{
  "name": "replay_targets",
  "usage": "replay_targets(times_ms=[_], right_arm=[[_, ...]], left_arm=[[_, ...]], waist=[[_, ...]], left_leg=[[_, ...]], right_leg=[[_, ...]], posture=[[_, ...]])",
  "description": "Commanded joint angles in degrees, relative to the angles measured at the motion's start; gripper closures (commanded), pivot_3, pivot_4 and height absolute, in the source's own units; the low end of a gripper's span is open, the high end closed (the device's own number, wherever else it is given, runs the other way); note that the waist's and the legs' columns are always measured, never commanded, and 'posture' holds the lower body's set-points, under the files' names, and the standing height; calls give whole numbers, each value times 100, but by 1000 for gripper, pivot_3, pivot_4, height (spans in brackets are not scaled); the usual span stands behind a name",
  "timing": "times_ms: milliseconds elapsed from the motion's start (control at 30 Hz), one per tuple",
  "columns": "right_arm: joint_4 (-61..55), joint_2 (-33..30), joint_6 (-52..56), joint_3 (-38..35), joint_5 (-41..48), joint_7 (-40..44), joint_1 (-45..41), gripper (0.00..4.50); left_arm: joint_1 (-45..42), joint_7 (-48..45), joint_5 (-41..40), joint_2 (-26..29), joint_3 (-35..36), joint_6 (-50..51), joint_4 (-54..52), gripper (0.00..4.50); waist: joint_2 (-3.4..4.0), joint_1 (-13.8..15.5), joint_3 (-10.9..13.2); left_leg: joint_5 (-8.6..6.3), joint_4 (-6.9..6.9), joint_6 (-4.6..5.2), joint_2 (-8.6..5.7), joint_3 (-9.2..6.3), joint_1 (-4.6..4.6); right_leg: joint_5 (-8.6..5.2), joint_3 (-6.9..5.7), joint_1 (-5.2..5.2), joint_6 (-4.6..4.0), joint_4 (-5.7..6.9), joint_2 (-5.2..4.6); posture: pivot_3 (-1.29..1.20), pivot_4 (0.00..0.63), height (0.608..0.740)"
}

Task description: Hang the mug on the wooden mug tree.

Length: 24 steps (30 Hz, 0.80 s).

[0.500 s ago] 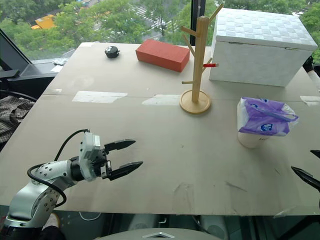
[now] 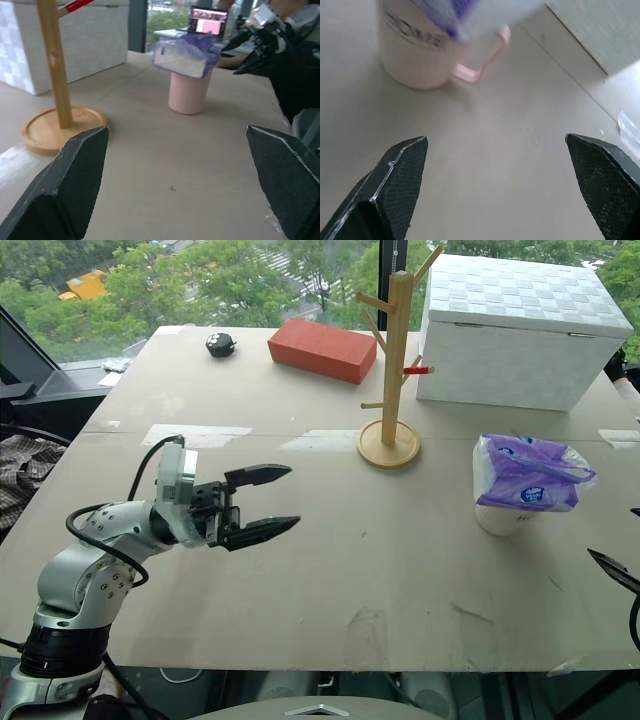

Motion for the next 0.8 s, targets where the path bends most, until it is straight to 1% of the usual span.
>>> replay_targets(times_ms=[33,233,333,500,567,800], right_arm=[[-650,-32,-152,-395,-217,-106,56,43],[-924,-125,-788,-258,-968,-327,-89,43],[-1031,-207,-885,-13,-1121,-401,-326,43],[-1081,-371,-997,390,-1289,-452,-774,43],[-1031,-467,-969,596,-1304,-412,-959,43],[-228,-891,-1363,1480,-1568,-336,-1739,43]], left_arm=[[6,-155,-79,76,-80,-1,-294,0],[96,-143,-268,78,-54,75,-616,0],[194,-98,-443,114,28,152,-852,0],[445,-88,-466,133,108,82,-966,0],[586,-118,-426,115,134,-6,-951,0],[795,-124,-236,45,131,-260,-843,0]], waist=[[-9,0,3],[-10,3,3],[-10,2,3],[-9,-3,4],[-9,-2,4],[-12,0,5]], left_leg=[[0,0,0,2,-1,1],[0,8,0,0,1,3],[0,9,0,0,4,3],[0,7,0,1,3,4],[0,7,0,1,2,4],[1,12,1,-3,6,4]], right_leg=[[-1,-1,1,0,0,3],[-4,7,1,-5,0,2],[-4,12,1,-5,1,0],[-4,12,0,-5,1,5],[-4,11,0,-6,1,5],[-4,16,1,-6,1,2]], posture=[[0,150,740],[0,150,740],[0,150,740],[0,150,740],[0,150,740],[0,150,740]])
